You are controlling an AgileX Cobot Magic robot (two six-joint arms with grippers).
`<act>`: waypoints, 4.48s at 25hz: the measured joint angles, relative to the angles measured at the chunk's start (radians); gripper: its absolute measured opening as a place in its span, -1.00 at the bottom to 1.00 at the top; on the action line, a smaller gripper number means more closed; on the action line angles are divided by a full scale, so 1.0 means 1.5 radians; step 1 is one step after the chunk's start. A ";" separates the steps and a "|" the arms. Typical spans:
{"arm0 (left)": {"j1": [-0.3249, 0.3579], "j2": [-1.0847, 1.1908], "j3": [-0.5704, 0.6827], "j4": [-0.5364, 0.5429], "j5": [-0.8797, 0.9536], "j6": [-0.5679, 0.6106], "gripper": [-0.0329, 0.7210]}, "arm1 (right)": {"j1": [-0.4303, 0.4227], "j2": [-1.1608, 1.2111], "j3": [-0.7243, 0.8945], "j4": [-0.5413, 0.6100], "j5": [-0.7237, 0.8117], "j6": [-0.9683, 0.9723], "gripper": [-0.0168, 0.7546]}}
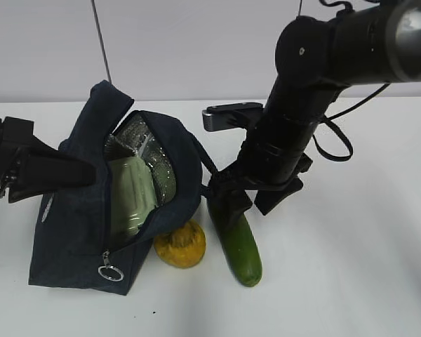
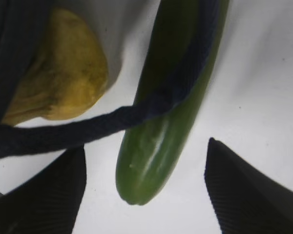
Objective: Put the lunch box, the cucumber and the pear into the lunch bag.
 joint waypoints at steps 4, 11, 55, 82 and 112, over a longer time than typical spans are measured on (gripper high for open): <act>0.000 0.000 0.000 0.000 0.000 0.000 -0.96 | 0.000 0.031 0.000 0.000 -0.019 0.000 0.56; 0.000 0.000 0.000 0.000 0.000 0.000 -0.96 | 0.000 0.074 0.000 -0.020 -0.032 0.001 0.56; 0.000 0.000 0.000 0.000 -0.001 0.000 -0.96 | -0.007 -0.046 -0.087 -0.128 0.005 0.052 0.05; 0.000 0.000 0.000 -0.011 -0.005 0.001 -0.96 | 0.000 0.119 -0.104 0.543 -0.041 -0.308 0.22; 0.000 0.000 0.000 -0.011 -0.005 0.001 -0.96 | -0.016 -0.043 -0.195 0.239 0.127 -0.286 -0.07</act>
